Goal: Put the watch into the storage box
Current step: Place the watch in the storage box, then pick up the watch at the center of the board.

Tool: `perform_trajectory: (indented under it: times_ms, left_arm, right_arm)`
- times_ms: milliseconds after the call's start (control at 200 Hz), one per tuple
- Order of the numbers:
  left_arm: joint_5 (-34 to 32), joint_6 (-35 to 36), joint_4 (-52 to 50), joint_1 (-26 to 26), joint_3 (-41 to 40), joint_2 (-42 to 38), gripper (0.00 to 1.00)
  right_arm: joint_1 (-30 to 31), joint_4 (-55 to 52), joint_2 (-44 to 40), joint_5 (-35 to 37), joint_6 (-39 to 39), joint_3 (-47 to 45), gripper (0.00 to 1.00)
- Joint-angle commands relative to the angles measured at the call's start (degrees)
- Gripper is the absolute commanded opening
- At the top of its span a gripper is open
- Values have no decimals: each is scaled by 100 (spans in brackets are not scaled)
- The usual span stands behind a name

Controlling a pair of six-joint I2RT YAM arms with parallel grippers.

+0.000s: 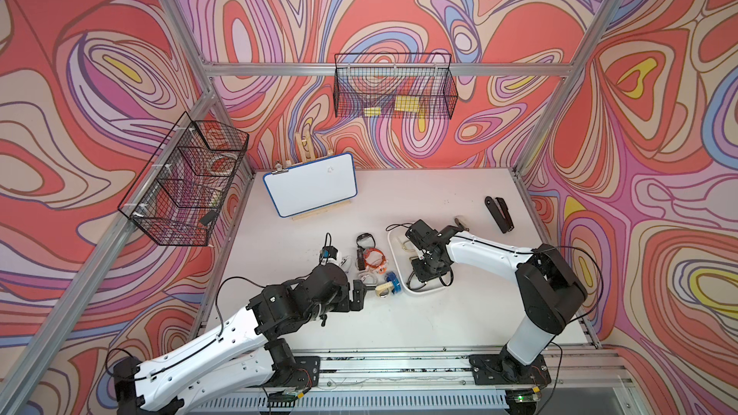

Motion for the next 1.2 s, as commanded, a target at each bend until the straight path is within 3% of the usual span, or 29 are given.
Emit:
perform_trajectory:
  times_ms: [0, 245, 491, 711, 946, 1107, 1197]
  left_arm:
    - [-15, 119, -36, 0, -62, 4, 100]
    - [5, 200, -140, 7, -69, 6, 100]
    - [389, 442, 104, 5, -208, 377, 100]
    - [385, 607, 30, 9, -47, 1226, 95]
    - [547, 592, 554, 439, -114, 1809, 81]
    - [734, 731, 850, 771, -55, 2204, 79]
    - [869, 841, 980, 947, 40, 2519, 72]
  right_arm:
    - [28, -153, -292, 120, -51, 298, 45]
    - [21, -397, -1045, 94, -151, 572, 56]
    - [19, 178, -2688, -144, -377, 110, 98]
    - [20, 651, -4038, -294, -166, -792, 98]
    - [24, 387, -4324, -284, 85, -1103, 98]
    - [19, 340, -4533, -397, 169, -1196, 98]
    - [22, 341, -4571, -444, 179, -1230, 98]
